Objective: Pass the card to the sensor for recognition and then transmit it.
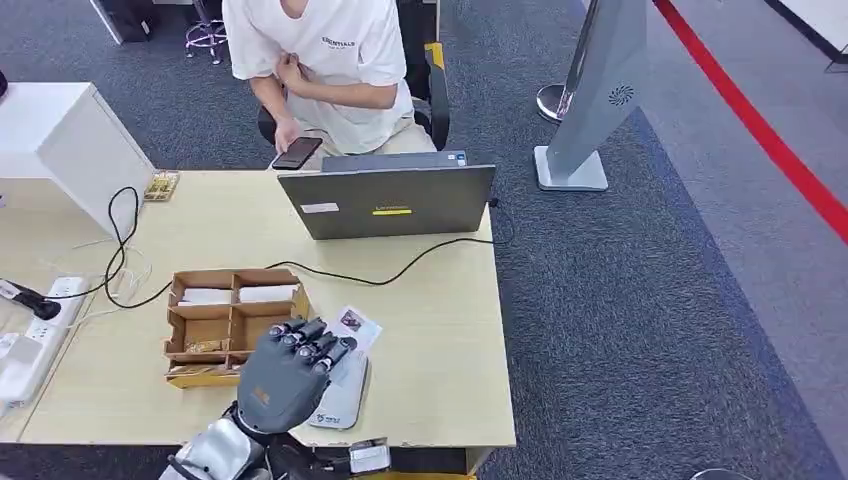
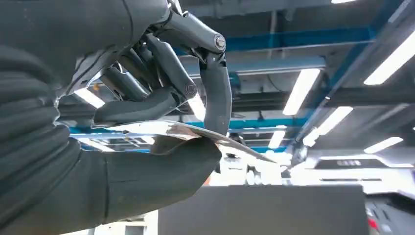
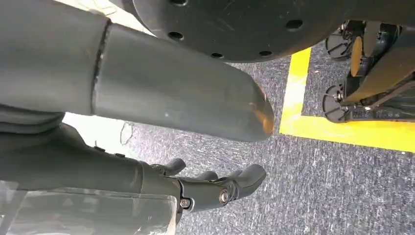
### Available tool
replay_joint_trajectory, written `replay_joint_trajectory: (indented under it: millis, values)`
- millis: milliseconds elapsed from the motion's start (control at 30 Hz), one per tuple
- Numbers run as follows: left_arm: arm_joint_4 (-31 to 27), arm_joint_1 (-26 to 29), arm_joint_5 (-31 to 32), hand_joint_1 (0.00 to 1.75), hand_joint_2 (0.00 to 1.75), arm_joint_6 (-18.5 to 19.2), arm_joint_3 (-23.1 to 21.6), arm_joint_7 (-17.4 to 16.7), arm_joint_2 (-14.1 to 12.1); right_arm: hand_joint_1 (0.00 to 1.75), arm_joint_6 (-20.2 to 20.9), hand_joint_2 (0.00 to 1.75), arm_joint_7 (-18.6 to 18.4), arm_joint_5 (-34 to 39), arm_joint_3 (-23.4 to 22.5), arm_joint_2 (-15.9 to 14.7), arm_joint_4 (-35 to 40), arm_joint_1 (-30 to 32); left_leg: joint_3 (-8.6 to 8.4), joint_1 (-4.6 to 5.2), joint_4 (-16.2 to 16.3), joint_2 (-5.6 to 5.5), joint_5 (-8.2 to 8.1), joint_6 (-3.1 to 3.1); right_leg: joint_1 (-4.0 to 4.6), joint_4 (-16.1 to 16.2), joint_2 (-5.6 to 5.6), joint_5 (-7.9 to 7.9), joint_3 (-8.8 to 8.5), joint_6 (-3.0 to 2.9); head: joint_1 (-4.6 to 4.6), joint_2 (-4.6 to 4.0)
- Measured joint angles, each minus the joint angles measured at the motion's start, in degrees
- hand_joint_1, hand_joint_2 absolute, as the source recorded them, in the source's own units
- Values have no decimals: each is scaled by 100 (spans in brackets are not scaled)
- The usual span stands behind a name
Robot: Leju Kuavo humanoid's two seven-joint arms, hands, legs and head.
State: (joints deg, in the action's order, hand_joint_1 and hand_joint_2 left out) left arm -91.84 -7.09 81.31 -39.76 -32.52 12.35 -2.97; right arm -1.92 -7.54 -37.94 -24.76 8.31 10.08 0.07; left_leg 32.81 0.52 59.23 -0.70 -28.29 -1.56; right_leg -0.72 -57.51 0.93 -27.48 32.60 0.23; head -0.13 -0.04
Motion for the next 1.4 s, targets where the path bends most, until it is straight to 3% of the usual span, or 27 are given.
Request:
replay_joint_trajectory:
  millis: [167,433,533,600,633,700,800,900,1067,1167,1400]
  values:
    - [-124,113,-48,175,175,0,262,214,149,0,2,0,-9,-24,-2,0,0,-3,0,-1,0,-1,1,1,1,-1,-1,0,-1,0,2,0]
    - [-170,136,46,175,175,0,428,266,245,0,4,0,-9,-48,0,0,0,-8,1,0,0,-1,1,1,0,-1,-1,0,0,1,2,0]
    - [-96,-163,293,175,175,2,584,-187,207,0,48,0,-7,-164,0,0,0,-13,2,0,1,-6,3,-1,0,0,-6,0,2,1,0,0]
    - [194,-663,359,175,175,4,719,-530,107,0,74,0,-7,-225,0,-2,0,-37,2,-2,0,-14,12,4,0,-1,-17,5,-1,-5,4,0]
    - [573,-1050,365,175,175,6,919,-819,-1,0,96,0,0,-277,0,-2,0,-62,1,-3,0,-13,18,13,0,-1,-17,13,1,-13,0,0]
    - [1153,-1671,400,175,175,7,1143,-1041,-191,0,116,0,11,-348,0,-11,0,-74,-1,-6,0,-8,31,26,1,-5,-14,23,3,-21,0,0]
    - [2239,-2671,298,175,175,7,1418,-1104,-491,0,142,0,-7,-426,4,-26,0,-91,2,-9,0,-6,47,27,3,-15,-9,31,6,-27,11,0]
    - [2906,-3247,251,175,175,4,1593,-1084,-667,0,175,0,-7,-450,2,-37,0,-86,1,-8,0,2,47,27,3,-18,4,32,11,-28,2,0]
    - [3384,-3499,345,175,175,0,1637,-1137,-756,0,175,0,-7,-448,4,-42,0,-102,10,-7,-1,-4,45,26,3,-17,1,29,14,-26,9,0]
    - [3651,-3644,514,175,175,0,1654,-1360,-798,0,181,0,-7,-466,2,-44,0,-103,16,-5,0,0,44,23,2,-16,2,29,22,-26,9,0]
    - [5231,-4606,643,175,175,0,1691,-1779,-1117,0,210,0,-90,-573,2,-44,0,-100,17,-7,0,4,47,28,2,-18,4,33,28,-25,2,0]
